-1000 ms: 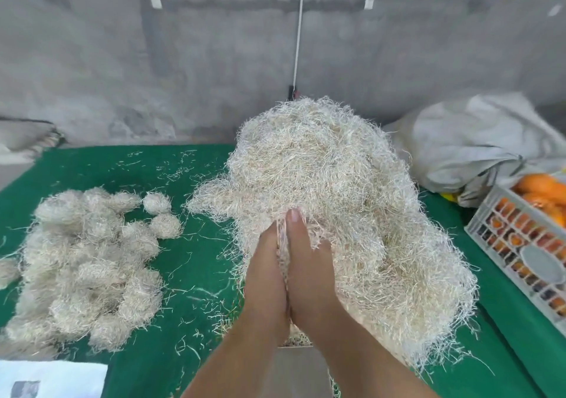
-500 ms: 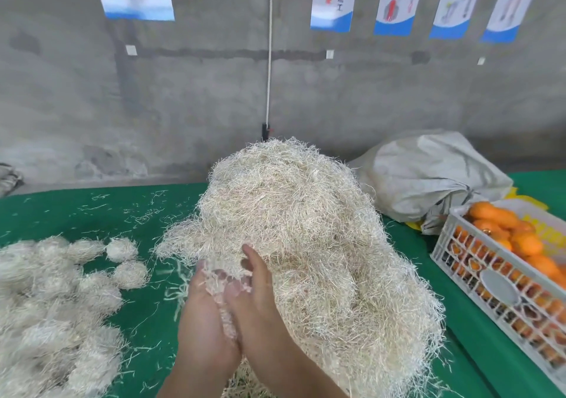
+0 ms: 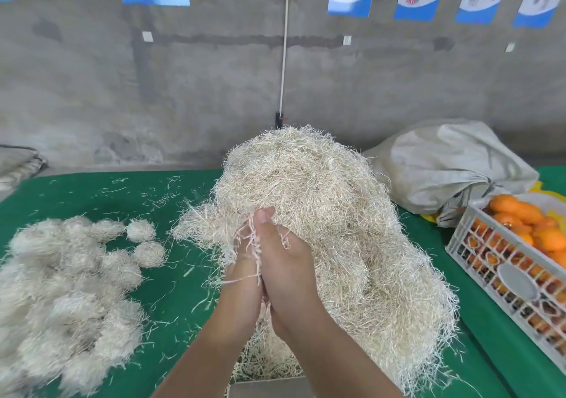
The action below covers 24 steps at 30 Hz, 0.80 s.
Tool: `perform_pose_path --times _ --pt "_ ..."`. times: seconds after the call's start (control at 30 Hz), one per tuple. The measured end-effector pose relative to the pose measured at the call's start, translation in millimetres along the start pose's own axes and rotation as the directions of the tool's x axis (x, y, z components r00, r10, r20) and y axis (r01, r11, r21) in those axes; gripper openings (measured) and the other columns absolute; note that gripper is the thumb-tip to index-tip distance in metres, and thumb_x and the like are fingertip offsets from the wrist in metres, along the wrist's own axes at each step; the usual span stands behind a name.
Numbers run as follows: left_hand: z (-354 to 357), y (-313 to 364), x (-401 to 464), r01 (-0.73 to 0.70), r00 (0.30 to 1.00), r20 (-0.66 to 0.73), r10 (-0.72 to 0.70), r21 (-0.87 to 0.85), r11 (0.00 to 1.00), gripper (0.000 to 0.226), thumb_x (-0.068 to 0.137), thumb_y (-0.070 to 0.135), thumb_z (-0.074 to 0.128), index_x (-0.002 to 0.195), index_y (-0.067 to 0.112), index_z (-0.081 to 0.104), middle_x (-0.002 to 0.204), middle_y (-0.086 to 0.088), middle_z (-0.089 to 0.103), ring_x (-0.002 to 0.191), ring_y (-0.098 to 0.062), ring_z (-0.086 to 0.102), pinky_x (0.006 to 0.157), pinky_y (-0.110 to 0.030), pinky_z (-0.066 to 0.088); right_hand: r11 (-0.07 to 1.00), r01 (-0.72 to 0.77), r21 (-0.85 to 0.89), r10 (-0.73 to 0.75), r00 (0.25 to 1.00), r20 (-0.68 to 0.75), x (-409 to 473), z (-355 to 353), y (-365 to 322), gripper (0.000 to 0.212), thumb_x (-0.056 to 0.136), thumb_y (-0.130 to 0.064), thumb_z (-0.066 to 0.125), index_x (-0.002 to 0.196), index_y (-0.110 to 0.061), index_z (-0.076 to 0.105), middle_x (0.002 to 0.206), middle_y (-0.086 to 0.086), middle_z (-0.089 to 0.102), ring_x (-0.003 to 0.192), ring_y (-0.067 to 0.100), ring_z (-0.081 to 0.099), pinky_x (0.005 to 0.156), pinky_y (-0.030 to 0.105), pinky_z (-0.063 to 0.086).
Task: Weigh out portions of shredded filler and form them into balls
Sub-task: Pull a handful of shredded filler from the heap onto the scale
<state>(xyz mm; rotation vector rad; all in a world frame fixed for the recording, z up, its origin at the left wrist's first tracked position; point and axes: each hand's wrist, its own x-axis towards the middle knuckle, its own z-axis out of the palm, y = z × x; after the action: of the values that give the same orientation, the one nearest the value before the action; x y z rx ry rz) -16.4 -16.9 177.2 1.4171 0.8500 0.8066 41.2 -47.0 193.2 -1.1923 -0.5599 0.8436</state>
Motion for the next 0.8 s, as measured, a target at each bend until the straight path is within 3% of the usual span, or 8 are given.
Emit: perform_pose_path --times 0.13,0.23,0.3,0.4,0.5,0.67,0.73,0.8 --pt "5.1 27.0 -4.2 0.010 0.993 0.106 0.055 -0.532 0.847 0.038 0.098 0.034 0.046 0.120 0.028 0.077 0.126 -0.002 0.074 0.118 -0.017 0.070 0.097 -0.041 0.051 0.993 0.122 0.008 -0.122 0.993 -0.001 5.5 -3.1 -4.6 0.035 0.092 -0.057 0.068 0.083 -0.026 0.080 0.071 -0.004 0.075 0.070 0.015 0.073 0.068 0.032 0.054" --pt "14.3 34.6 -8.9 0.019 0.999 0.049 0.005 -0.468 0.884 0.039 0.088 0.051 0.056 0.122 0.043 0.073 0.128 0.016 0.071 0.120 -0.008 0.066 0.107 -0.043 0.047 0.972 0.236 -0.016 -0.236 0.971 -0.024 7.6 -3.4 0.2 0.008 0.096 -0.024 0.067 0.090 -0.027 0.070 0.083 0.000 0.076 0.076 0.017 0.075 0.057 0.028 0.054" --pt "16.6 35.4 -11.3 0.095 0.995 0.056 -0.078 -0.453 0.887 0.047 0.079 0.059 0.063 0.120 0.038 0.073 0.120 0.015 0.074 0.115 -0.009 0.069 0.102 -0.042 0.051 0.918 0.390 -0.074 -0.392 0.920 -0.016 8.0 -5.9 3.6 0.039 0.096 0.003 0.064 0.113 -0.031 0.057 0.103 0.001 0.070 0.091 0.019 0.072 0.065 0.036 0.059" --pt "16.7 37.3 -13.9 0.185 0.982 0.114 -0.150 -0.437 0.880 0.043 0.086 0.060 0.064 0.119 0.034 0.072 0.112 0.004 0.078 0.104 -0.013 0.075 0.095 -0.043 0.055 0.710 0.554 -0.435 -0.612 0.790 0.008 12.7 -9.7 -0.7 0.057 0.105 -0.018 0.059 0.137 -0.059 0.035 0.131 -0.022 0.036 0.129 0.005 0.041 0.102 0.030 0.041" --pt "9.9 33.2 -0.8 0.124 0.990 0.000 -0.142 -0.491 0.862 0.033 0.099 0.050 0.062 0.109 0.019 0.068 0.089 0.002 0.077 0.085 -0.011 0.076 0.077 -0.035 0.060 0.626 0.450 -0.636 -0.523 0.848 0.086 13.6 -19.9 -5.1 0.050 0.096 -0.066 0.040 0.145 -0.061 0.029 0.135 -0.031 0.022 0.135 -0.006 0.017 0.108 0.028 0.020" --pt "5.1 34.3 8.8 0.018 0.993 -0.106 -0.060 -0.360 0.933 0.025 0.105 0.044 0.054 0.111 0.026 0.069 0.098 -0.006 0.075 0.086 -0.012 0.075 0.073 -0.030 0.061 0.977 0.166 -0.134 -0.147 0.979 0.140 -0.2 -17.3 2.9 0.063 0.078 -0.089 0.044 0.136 -0.065 0.050 0.147 -0.026 0.052 0.132 0.001 0.053 0.113 0.046 0.042" --pt "12.8 19.9 -0.4 0.032 0.997 0.075 -0.017 -0.210 0.977 0.028 0.109 0.038 0.045 0.096 0.049 0.067 0.082 0.012 0.076 0.071 0.007 0.070 0.057 -0.012 0.053 0.995 0.090 -0.049 -0.088 0.995 0.047 -1.0 -12.3 0.3 0.057 0.079 -0.079 0.060 0.127 -0.050 0.066 0.123 -0.017 0.073 0.115 0.006 0.069 0.102 0.042 0.053" --pt "12.1 10.4 -7.0 0.136 0.976 0.200 -0.087 -0.244 0.960 0.037 0.109 0.026 0.043 0.101 0.048 0.071 0.087 0.019 0.075 0.077 0.017 0.066 0.065 -0.008 0.050 0.997 0.062 -0.040 -0.064 0.996 -0.061 4.6 -20.2 -7.3 0.037 0.086 -0.059 0.071 0.115 -0.036 0.075 0.103 -0.011 0.078 0.101 0.011 0.074 0.087 0.037 0.055"
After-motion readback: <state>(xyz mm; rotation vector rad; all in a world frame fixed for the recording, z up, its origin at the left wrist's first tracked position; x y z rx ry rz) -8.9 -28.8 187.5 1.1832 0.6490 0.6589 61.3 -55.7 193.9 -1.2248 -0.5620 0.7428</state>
